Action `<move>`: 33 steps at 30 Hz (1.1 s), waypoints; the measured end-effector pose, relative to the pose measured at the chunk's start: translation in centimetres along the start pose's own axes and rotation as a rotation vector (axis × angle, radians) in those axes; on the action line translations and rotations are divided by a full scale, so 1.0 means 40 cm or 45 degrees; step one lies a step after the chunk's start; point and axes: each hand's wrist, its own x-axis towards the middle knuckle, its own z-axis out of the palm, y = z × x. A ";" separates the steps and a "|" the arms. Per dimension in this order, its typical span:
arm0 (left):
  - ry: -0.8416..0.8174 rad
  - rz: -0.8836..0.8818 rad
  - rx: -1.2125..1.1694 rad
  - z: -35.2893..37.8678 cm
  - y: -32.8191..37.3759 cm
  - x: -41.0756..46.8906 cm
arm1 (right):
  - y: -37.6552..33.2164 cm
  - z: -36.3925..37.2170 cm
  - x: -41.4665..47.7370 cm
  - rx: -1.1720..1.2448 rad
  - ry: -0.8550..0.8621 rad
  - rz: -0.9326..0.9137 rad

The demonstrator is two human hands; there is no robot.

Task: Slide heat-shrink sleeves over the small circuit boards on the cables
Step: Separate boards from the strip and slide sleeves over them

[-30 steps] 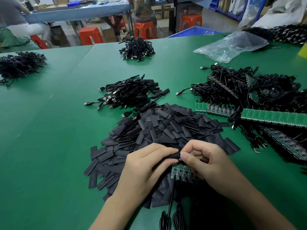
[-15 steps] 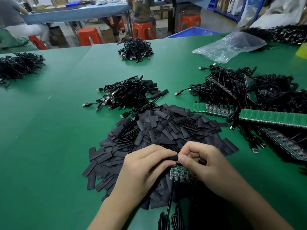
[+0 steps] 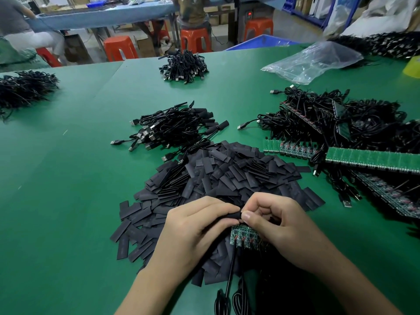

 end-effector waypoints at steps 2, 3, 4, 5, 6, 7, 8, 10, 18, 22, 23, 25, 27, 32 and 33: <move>-0.010 0.010 0.005 -0.001 -0.001 0.001 | 0.000 0.002 -0.001 -0.003 -0.002 0.011; -0.017 0.011 0.001 -0.002 -0.002 0.000 | 0.000 0.002 -0.001 0.000 -0.005 0.017; -0.024 0.012 -0.004 -0.001 -0.002 0.000 | 0.001 0.002 -0.001 0.005 -0.008 0.022; -0.030 0.014 -0.008 -0.001 -0.003 0.000 | 0.001 0.002 -0.001 0.010 -0.010 0.024; -0.033 0.013 -0.013 -0.001 -0.003 0.000 | 0.001 0.002 -0.001 0.007 -0.010 0.022; -0.037 0.007 -0.023 0.000 -0.002 0.000 | 0.001 0.003 -0.001 0.000 -0.009 0.018; -0.041 -0.006 -0.034 0.000 -0.001 0.001 | 0.001 0.004 0.000 -0.009 -0.006 0.012; -0.049 -0.043 -0.057 0.000 0.002 0.002 | 0.003 0.006 0.000 -0.022 -0.002 0.001; 0.277 -0.360 -0.110 0.010 0.017 0.012 | 0.001 0.007 0.001 0.169 0.068 0.069; 0.442 -0.524 -0.293 0.022 0.022 0.007 | -0.008 0.009 0.000 0.336 0.052 0.119; 0.439 -0.532 -0.301 0.024 0.022 0.005 | -0.010 0.011 -0.001 0.354 0.044 0.128; 0.422 -0.533 -0.291 0.026 0.022 0.005 | -0.012 0.015 -0.001 0.372 0.036 0.131; 0.406 -0.530 -0.283 0.025 0.022 0.007 | -0.012 0.017 -0.002 0.365 0.044 0.121; 0.383 -0.572 -0.359 0.026 0.019 0.006 | -0.007 0.018 -0.002 0.331 0.065 0.093; 0.382 -0.584 -0.377 0.027 0.020 0.006 | -0.007 0.018 -0.002 0.328 0.069 0.086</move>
